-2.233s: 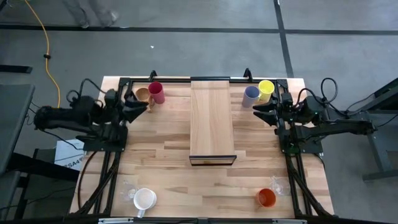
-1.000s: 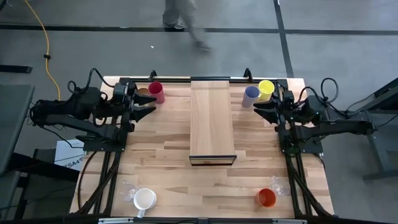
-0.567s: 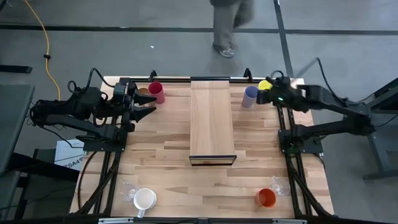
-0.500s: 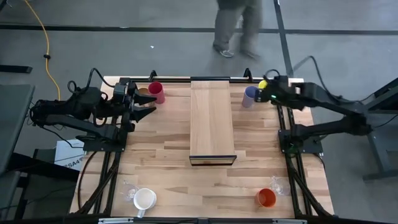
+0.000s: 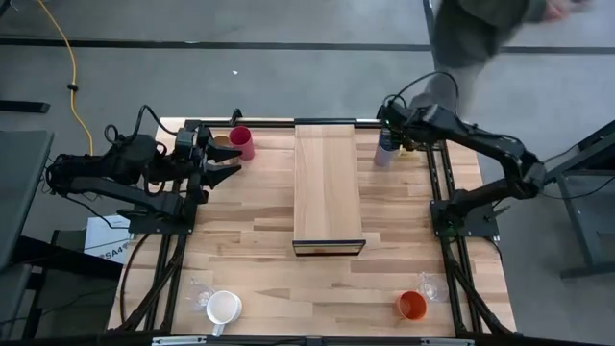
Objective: Stack small to large cups/mugs on shelf
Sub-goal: Put the violet cup on the shelf
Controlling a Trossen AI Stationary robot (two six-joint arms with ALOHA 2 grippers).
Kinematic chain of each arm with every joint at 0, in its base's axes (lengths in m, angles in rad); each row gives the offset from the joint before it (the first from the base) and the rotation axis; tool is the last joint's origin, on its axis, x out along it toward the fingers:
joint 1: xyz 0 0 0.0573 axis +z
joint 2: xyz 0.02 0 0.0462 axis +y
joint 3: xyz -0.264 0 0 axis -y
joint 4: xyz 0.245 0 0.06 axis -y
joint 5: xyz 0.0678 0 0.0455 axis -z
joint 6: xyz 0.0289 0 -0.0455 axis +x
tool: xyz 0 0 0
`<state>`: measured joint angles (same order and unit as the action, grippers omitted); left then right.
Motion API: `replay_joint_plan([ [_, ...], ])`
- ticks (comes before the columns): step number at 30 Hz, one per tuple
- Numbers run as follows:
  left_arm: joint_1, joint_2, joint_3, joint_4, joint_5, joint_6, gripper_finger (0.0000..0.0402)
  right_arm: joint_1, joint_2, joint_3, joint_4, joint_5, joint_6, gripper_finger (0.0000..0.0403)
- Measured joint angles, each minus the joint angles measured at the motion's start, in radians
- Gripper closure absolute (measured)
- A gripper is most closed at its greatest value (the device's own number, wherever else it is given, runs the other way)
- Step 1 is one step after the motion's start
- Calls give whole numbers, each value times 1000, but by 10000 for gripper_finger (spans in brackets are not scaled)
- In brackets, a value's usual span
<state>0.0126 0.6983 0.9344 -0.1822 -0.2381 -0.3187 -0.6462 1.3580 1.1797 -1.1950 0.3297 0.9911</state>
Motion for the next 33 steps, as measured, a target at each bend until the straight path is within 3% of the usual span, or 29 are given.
replay_joint_plan([
  [8,0,0,0,0,0,0,197,-108,67,0,85,-81,-88,206],
  [18,0,0,0,0,0,0,197,-140,164,0,127,-170,-110,218],
  [22,0,0,0,0,0,0,197,-139,185,-1,125,-174,-120,261],
  [30,0,0,0,0,-24,0,197,-140,170,-1,139,-150,-164,385],
  [33,0,0,0,0,-35,0,197,-140,159,-1,146,-147,-188,397],
])
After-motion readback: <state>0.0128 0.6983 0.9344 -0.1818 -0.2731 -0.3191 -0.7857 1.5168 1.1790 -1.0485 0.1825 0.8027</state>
